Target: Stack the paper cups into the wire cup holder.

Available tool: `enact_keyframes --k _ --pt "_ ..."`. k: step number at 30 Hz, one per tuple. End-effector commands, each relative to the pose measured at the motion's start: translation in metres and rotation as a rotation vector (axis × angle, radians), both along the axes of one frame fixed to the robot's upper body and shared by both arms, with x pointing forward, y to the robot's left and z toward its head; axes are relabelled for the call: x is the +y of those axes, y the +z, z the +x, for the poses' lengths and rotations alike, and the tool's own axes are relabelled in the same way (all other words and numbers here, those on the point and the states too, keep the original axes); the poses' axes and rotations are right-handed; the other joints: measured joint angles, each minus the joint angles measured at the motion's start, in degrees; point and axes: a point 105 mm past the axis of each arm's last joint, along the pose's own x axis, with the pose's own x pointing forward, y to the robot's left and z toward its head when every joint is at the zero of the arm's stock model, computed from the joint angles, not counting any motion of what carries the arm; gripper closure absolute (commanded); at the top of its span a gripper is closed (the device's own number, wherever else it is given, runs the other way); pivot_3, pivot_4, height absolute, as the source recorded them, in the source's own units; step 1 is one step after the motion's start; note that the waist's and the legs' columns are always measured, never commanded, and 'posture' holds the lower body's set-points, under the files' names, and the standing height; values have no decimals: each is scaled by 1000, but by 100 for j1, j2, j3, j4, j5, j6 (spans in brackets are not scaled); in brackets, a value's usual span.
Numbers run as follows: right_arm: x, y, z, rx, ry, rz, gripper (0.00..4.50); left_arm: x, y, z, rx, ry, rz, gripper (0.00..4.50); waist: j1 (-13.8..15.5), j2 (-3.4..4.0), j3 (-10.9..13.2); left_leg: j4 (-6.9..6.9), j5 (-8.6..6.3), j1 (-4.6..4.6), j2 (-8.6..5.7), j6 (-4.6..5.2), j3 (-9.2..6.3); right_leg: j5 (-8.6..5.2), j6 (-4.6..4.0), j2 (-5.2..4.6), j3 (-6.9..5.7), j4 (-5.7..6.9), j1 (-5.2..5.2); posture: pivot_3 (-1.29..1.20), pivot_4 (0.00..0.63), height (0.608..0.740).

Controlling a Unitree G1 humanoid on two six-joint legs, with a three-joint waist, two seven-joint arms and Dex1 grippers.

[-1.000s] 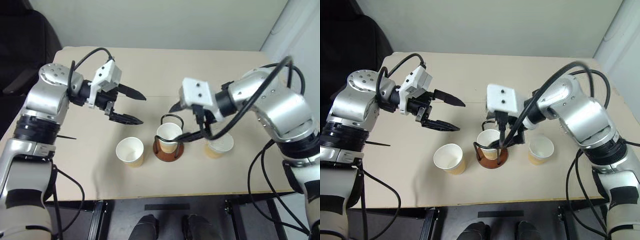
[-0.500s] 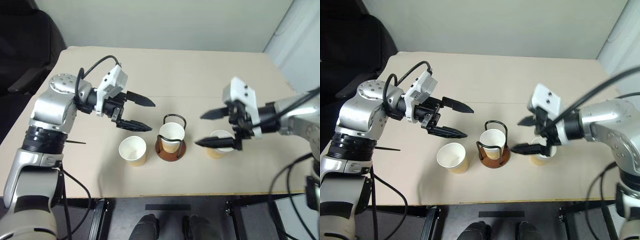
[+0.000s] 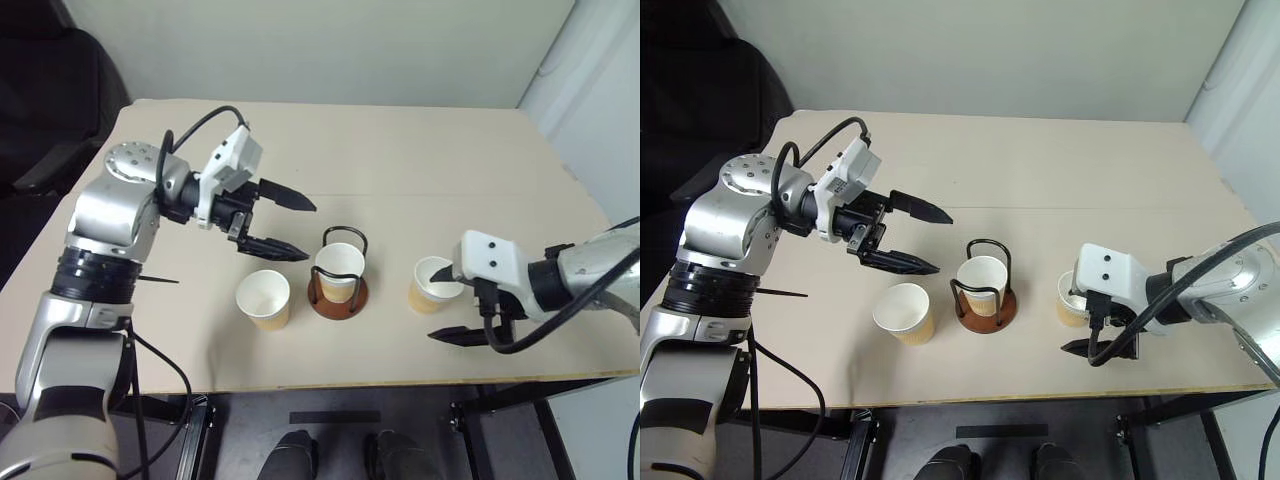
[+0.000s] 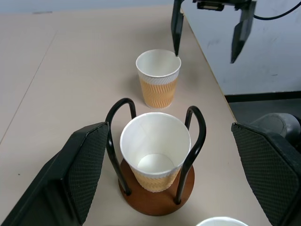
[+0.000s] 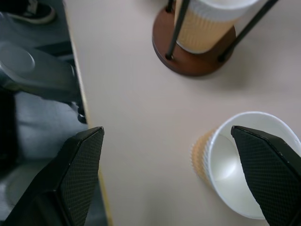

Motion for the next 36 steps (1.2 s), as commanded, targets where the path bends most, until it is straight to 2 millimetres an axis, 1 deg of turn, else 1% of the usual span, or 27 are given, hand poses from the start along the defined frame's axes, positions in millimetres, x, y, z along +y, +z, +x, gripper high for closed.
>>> enact_keyframes --k 1,10,11,13,14,16,18,20,23,24,32,36 --pt "-3 0 6 -53 12 -44 96 0 9 -8 -35 -43 22 0 9 0 0 0 0 0 0 1 0 0 0 0 0 -1 1 0 150 740" --pt "-7 -21 18 -53 70 -145 96 -1 10 -8 -39 -31 27 0 14 -1 0 0 -2 -1 0 3 0 1 1 0 -1 -4 2 0 150 740" --pt "-6 -23 19 -54 77 -153 259 -1 10 -8 -39 -30 27 0 15 -1 0 0 -2 -1 0 3 0 1 1 0 -1 -4 2 0 150 740" --pt "-4 -25 24 -66 92 -169 692 0 9 -6 -40 -25 30 0 12 -1 0 0 -2 -1 1 4 -1 1 1 0 -1 -4 2 0 150 740" --pt "-3 -25 26 -72 97 -174 997 0 8 -6 -41 -23 31 0 6 -1 0 1 -2 -1 0 4 0 1 1 0 -1 -4 2 0 150 740" --pt "-1 -25 30 -83 105 -177 1763 1 7 -5 -41 -19 34 0 4 -1 0 0 -2 -1 1 4 0 1 1 0 -1 -4 2 0 150 740" --pt "1 -23 32 -93 112 -178 2435 3 6 -5 -41 -15 35 0 7 -1 0 0 -2 -1 1 4 0 1 1 0 -1 -4 2 0 150 740" --pt "1 -22 33 -99 117 -181 3096 5 5 -5 -41 -12 36 0 12 -1 0 1 -3 -2 0 6 0 1 1 0 -1 -6 2 0 150 740" --pt "1 -19 33 -104 122 -187 4203 8 4 -5 -41 -7 38 0 12 -1 0 0 -4 -2 0 7 -1 1 1 -1 -1 -11 4 0 150 740" --pt "0 -19 34 -107 123 -188 4478 9 3 -5 -42 -6 39 0 10 -1 0 0 -4 -2 0 7 0 1 1 -1 -1 -12 4 0 150 740" --pt "-2 -13 36 -127 111 -188 4478 15 -3 -2 -47 18 58 0 10 -1 0 -1 -4 -2 0 8 -1 1 1 -1 -1 -14 5 0 150 740" --pt "-4 -2 42 -157 93 -186 4478 19 -4 3 -56 44 63 0 6 -1 0 -1 -4 -2 1 8 -1 1 1 -1 -1 -15 5 0 150 740"
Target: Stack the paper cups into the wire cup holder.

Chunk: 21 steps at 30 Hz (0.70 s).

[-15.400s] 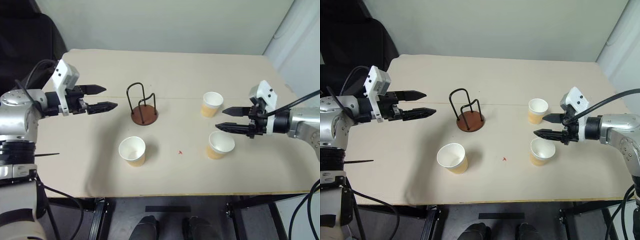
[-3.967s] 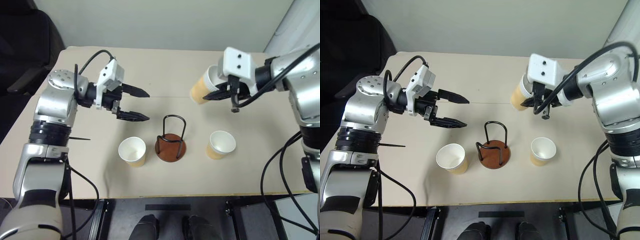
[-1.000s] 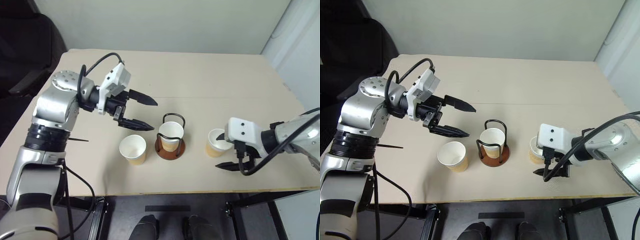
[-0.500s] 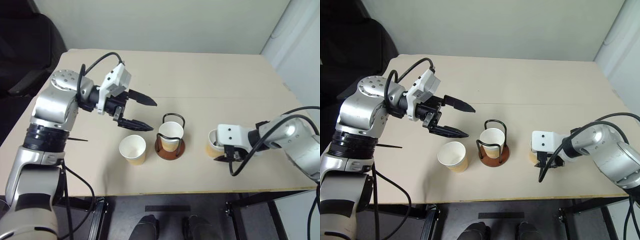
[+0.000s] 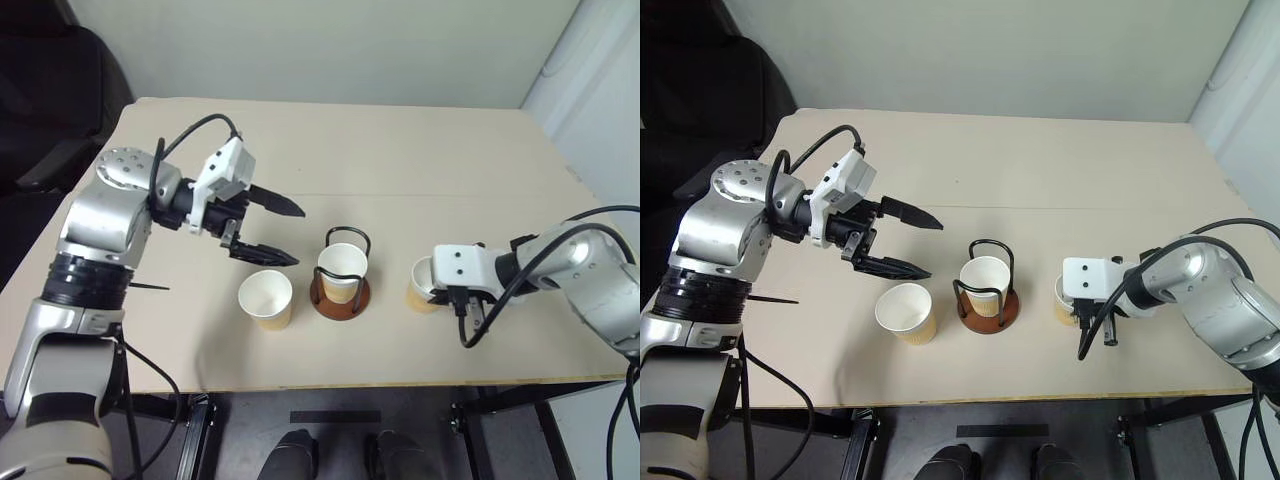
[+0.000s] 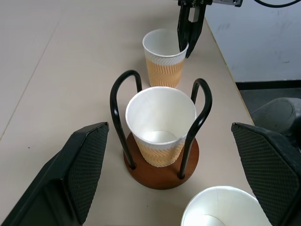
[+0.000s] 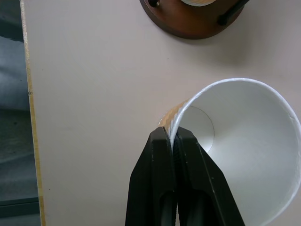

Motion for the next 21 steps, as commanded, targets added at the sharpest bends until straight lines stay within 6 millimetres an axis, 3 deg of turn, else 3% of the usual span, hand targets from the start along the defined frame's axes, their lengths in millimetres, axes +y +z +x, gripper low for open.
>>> enact_keyframes --k 1,9,21 --pt "-2 27 9 -98 -8 12 4478 6 7 0 -41 -2 15 0 -5 0 0 0 0 0 0 0 0 0 0 0 0 0 0 0 150 740" --pt "5 88 21 -233 -14 99 4478 13 5 2 -43 14 24 0 -7 1 1 -6 -1 -2 0 2 -1 0 -1 1 0 -10 -2 0 150 740" --pt "51 158 -17 -230 191 284 4478 17 4 0 -39 16 28 0 -16 3 2 -18 -3 -27 1 5 -2 0 -1 2 -2 -40 -20 0 150 740"
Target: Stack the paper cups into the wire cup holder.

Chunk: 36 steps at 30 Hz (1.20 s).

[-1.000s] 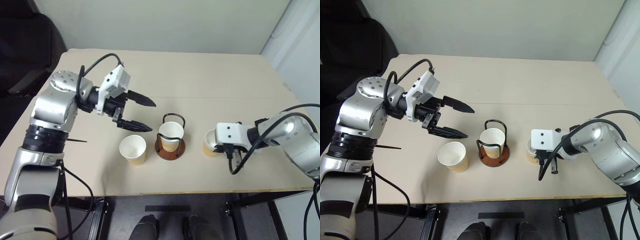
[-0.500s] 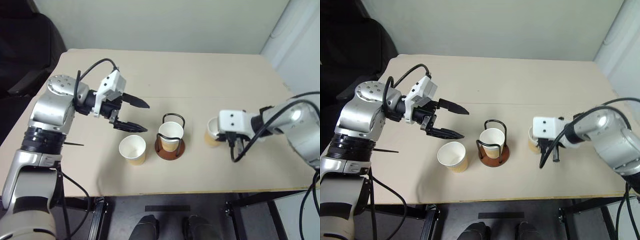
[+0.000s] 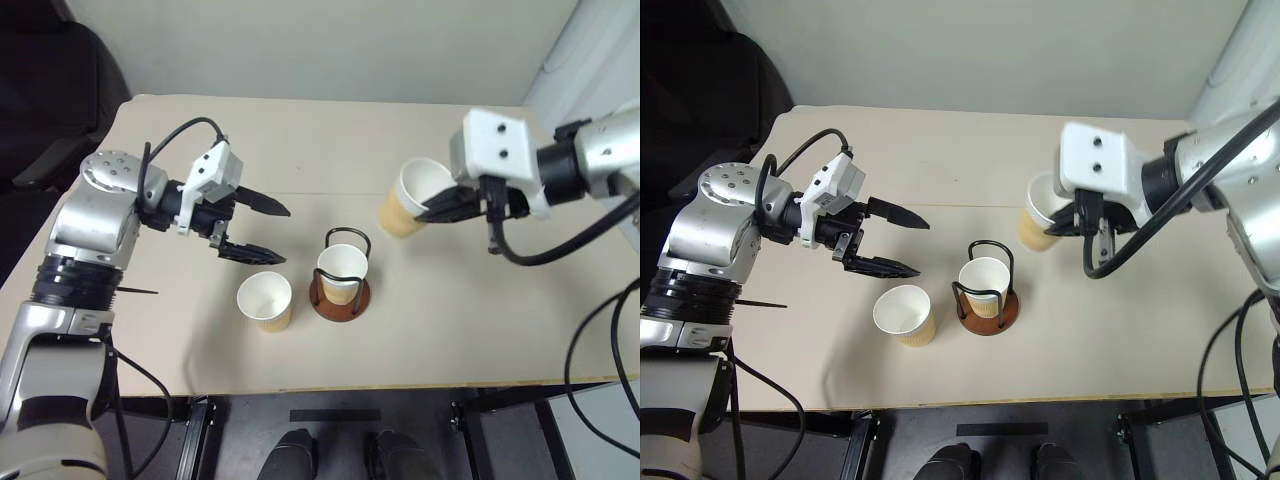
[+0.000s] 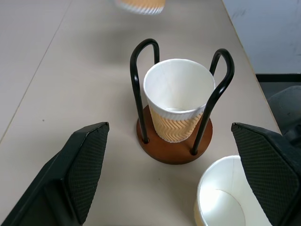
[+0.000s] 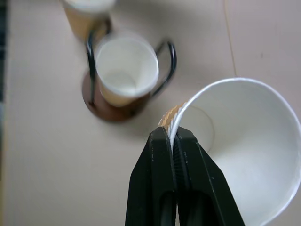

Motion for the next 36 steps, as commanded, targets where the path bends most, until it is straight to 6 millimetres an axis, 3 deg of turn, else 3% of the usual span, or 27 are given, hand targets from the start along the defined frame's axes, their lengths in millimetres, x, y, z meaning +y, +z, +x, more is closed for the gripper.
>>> enact_keyframes --k 1,10,21,36 --pt "14 27 -12 -26 75 69 4478 -1 9 -7 -20 -43 -1 0 -8 0 0 -1 0 0 1 0 0 0 0 0 0 0 -2 0 150 740" --pt "37 17 -12 14 152 68 4478 -5 12 -6 -22 -46 -6 0 2 0 0 4 0 -3 0 1 -3 0 0 0 -1 0 -4 0 150 740" --pt "46 -8 -17 92 183 44 4478 -11 12 -8 -14 -50 -16 0 -8 0 0 6 0 -5 1 0 -2 0 0 1 -1 1 -4 0 150 740" --pt "46 -36 4 75 163 -27 4478 -7 11 -7 -20 -45 -16 0 -12 0 0 9 0 -5 1 0 -3 0 0 0 -2 2 -4 0 150 740"
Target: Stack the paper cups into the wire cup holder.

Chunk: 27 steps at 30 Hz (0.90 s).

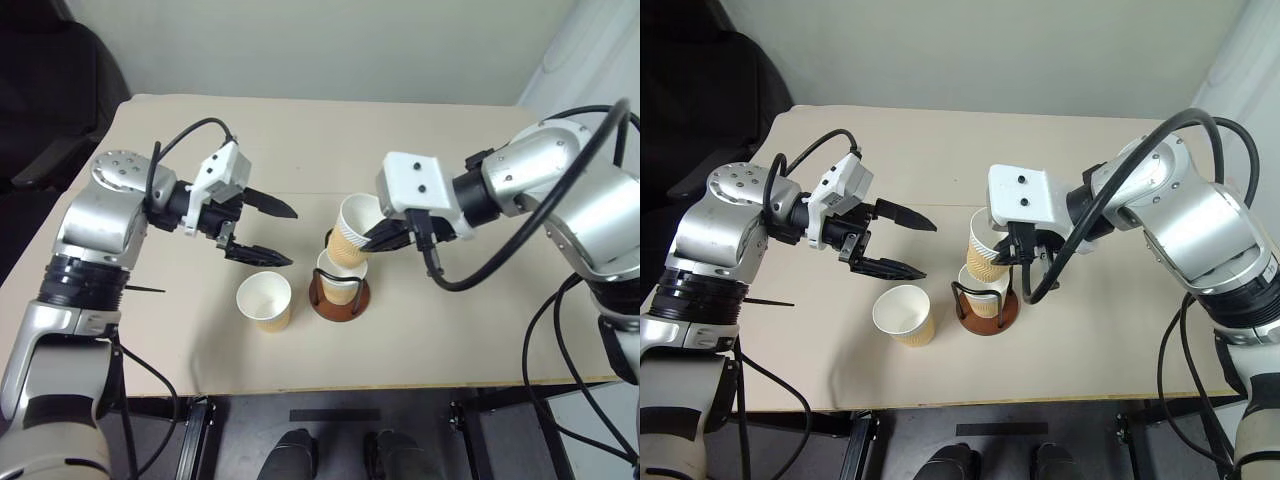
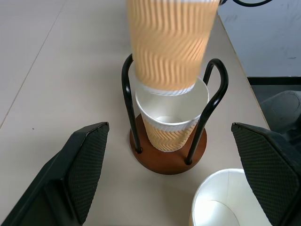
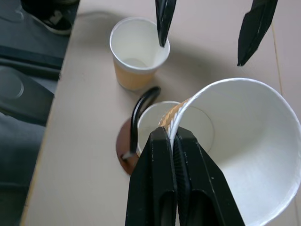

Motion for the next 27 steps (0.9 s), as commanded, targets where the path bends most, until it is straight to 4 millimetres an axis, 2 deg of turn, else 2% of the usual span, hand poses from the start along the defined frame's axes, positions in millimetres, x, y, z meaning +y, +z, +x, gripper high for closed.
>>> enact_keyframes --k 1,9,12,18,22,27 --pt "-2 2 1 -36 8 -12 4478 3 11 -5 -37 -22 -10 0 0 0 0 0 0 0 0 0 0 0 0 0 0 0 0 0 150 740" --pt "-2 -1 -3 -21 26 -26 4478 6 9 -5 -37 -16 -11 0 0 0 0 0 0 0 0 0 0 0 0 0 0 0 0 0 150 740" --pt "-1 -2 -3 -21 25 -23 3967 6 8 -4 -38 -15 -12 0 0 0 0 0 0 0 0 0 0 0 0 0 0 0 0 0 150 740" --pt "2 -1 -3 -20 23 1 1953 8 7 -3 -38 -13 -12 0 -5 0 0 0 0 0 0 0 0 0 0 0 0 0 0 0 150 740" --pt "13 17 6 -59 -11 131 651 9 7 -1 -40 -9 -12 0 -26 0 0 0 0 0 0 0 0 0 0 1 0 0 -1 0 150 740" --pt "21 57 10 -24 -90 412 651 12 7 -1 -47 11 -8 0 -26 0 0 1 0 -1 0 0 0 0 0 0 0 -1 -2 0 150 740"
